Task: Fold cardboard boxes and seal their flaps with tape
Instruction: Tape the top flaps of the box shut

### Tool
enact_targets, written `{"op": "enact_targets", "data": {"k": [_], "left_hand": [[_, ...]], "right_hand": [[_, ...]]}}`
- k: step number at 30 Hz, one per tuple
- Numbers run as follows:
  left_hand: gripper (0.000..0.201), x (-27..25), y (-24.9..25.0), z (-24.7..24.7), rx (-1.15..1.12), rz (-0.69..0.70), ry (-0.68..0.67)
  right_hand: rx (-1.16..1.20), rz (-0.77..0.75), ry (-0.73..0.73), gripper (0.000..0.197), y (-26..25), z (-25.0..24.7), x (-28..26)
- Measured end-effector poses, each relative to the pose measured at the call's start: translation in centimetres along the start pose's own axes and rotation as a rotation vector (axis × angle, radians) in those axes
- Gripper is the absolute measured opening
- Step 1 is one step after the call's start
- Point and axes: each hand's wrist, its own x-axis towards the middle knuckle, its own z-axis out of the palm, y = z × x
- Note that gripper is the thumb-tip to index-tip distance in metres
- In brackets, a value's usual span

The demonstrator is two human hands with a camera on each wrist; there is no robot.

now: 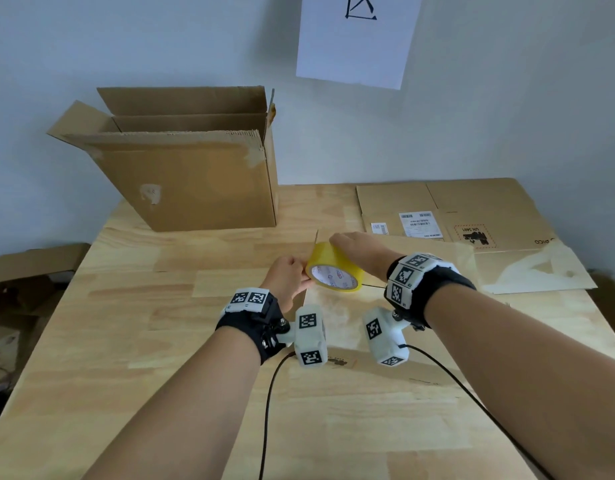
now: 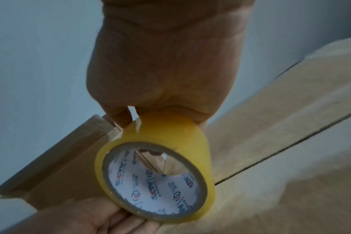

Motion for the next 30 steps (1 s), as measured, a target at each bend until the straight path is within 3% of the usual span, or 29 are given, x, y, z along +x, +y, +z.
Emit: {"op": "enact_targets", "data": {"k": [3, 9, 15, 23, 30], "left_hand": [[0.025, -0.1, 0.1, 0.3, 0.020, 0.001, 0.024], [0.025, -0.3, 0.6, 1.0, 0.067, -0.050, 0.020], [0.025, -0.2, 0.3, 1.4, 0.115, 0.022, 0.104], [0.024, -0.1, 0.3, 1.4, 0.081, 0.014, 0.032], [0.025, 0.3, -0.3, 1.1, 0.071, 0.040, 0.075]], "right_hand": [[0.057, -0.044, 0.022, 0.032, 0.9, -0.2, -0.4], [-0.106, -0.105, 0.106, 0.043, 1.9, -0.5, -0.9], [-0.196, -0.127, 0.115, 0.036, 2.2, -1.1, -1.3], [-0.370, 0.022, 0.104, 0.055, 3.4, -2.4, -1.5], [-0.237, -0.033, 0.057, 0.035, 3.7, -3.5, -2.0]]}}
